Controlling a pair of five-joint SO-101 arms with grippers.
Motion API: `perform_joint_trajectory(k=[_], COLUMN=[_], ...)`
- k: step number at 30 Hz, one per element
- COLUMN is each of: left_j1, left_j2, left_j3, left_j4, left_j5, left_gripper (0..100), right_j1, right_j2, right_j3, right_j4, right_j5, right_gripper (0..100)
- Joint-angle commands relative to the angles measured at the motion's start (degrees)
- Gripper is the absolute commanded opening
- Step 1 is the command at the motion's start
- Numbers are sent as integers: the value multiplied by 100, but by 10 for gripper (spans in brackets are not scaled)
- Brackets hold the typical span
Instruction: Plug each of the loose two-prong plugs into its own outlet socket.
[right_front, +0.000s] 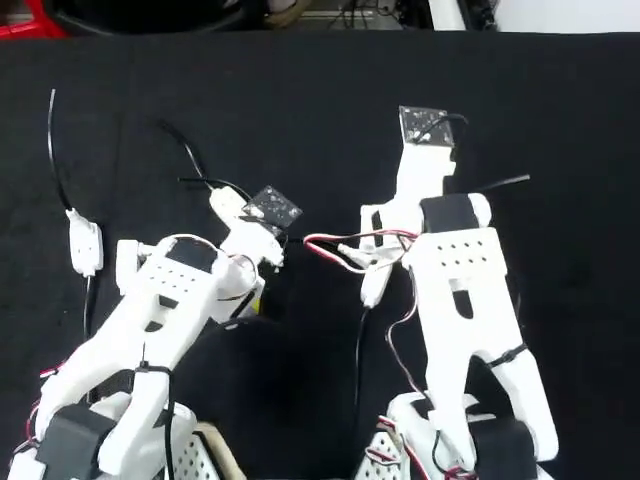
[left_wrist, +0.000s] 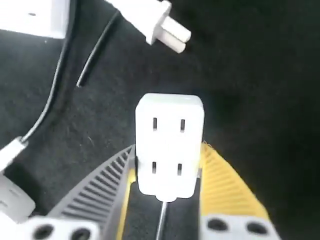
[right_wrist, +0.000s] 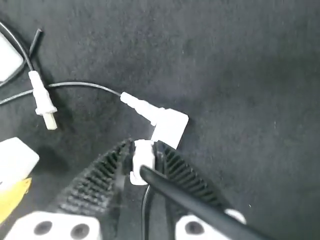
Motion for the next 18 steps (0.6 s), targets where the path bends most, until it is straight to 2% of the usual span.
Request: perform_joint_trajectory(k=[1, 4, 9, 13, 18], left_j1=[40, 40, -171, -725, -1903], left_j2=[9, 9, -79, -475, -1556], left_j3=[-277, -92, -215, -673, -391], left_j4=[79, 35, 97, 862, 1064], left_j5=[132, 158, 158, 105, 44], left_gripper=[275, 366, 367, 367, 367], right_j1=[-237, -246, -316, -730, -1600], right_j2=[4, 4, 4, -57, -418], right_j3=[-286, -286, -189, 92, 1095], right_j4=[70, 62, 9, -325, -1556], right_j5=[35, 35, 105, 484, -62], right_gripper=[12, 12, 12, 12, 11])
